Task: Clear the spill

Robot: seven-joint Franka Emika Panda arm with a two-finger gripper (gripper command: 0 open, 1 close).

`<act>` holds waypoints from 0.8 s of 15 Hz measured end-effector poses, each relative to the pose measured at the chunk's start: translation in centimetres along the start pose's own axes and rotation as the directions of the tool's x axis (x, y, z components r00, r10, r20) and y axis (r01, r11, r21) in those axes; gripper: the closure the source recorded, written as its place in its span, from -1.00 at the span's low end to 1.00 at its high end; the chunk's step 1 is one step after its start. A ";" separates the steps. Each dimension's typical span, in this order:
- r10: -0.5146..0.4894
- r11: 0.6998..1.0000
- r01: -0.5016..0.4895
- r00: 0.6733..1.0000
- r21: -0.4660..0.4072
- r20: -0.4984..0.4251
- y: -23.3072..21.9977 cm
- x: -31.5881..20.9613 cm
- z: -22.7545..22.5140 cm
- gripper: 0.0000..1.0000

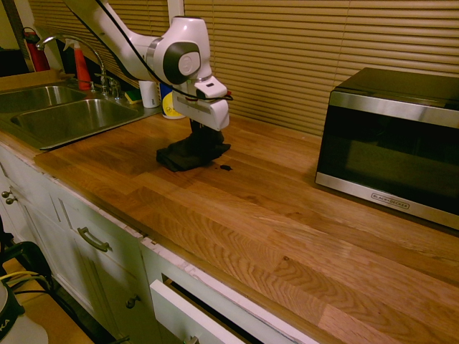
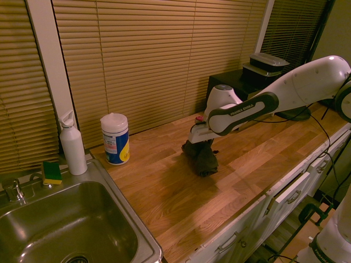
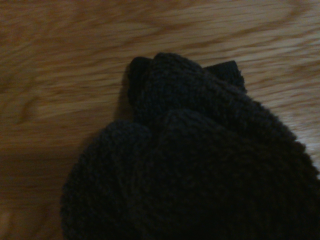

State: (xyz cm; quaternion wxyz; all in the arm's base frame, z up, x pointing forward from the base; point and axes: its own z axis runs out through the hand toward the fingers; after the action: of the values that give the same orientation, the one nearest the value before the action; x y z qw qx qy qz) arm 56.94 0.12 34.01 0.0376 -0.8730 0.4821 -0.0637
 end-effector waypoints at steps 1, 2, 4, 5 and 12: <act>0.013 1.000 -0.013 1.000 0.001 0.002 1.1 1.3 0.0 1.00; 0.027 1.000 -0.027 1.000 0.001 0.003 2.2 2.5 -0.1 1.00; 0.052 0.999 -0.052 0.999 0.003 0.008 4.5 5.1 -0.1 1.00; 0.065 0.998 -0.065 0.998 0.005 0.010 5.5 6.3 -0.2 1.00; 0.123 0.992 -0.123 0.992 0.016 0.029 11.5 12.1 -0.3 1.00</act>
State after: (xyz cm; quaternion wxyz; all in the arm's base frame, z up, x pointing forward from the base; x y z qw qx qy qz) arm 53.67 -16.25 33.77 0.0561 -0.8421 0.5337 -0.0532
